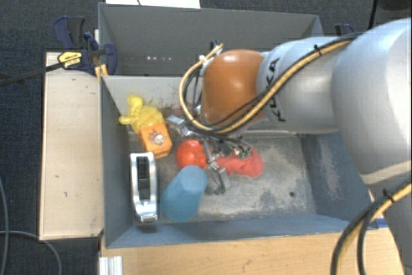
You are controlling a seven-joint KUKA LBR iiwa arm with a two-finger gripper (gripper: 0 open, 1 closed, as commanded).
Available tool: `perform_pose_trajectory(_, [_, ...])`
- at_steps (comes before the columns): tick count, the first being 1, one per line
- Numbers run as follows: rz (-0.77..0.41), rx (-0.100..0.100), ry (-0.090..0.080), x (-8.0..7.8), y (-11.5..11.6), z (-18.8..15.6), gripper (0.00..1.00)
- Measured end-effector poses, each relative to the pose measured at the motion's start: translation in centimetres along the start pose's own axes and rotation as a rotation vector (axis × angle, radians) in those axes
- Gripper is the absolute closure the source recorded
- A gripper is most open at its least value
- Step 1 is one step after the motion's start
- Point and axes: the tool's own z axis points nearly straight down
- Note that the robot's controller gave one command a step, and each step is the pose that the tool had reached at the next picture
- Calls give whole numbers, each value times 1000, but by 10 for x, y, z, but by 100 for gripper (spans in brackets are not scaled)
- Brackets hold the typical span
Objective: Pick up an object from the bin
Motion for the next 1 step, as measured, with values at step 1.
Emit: perform_pose_trajectory(1, [-408, 15, -13, -13, -3, -6, 100])
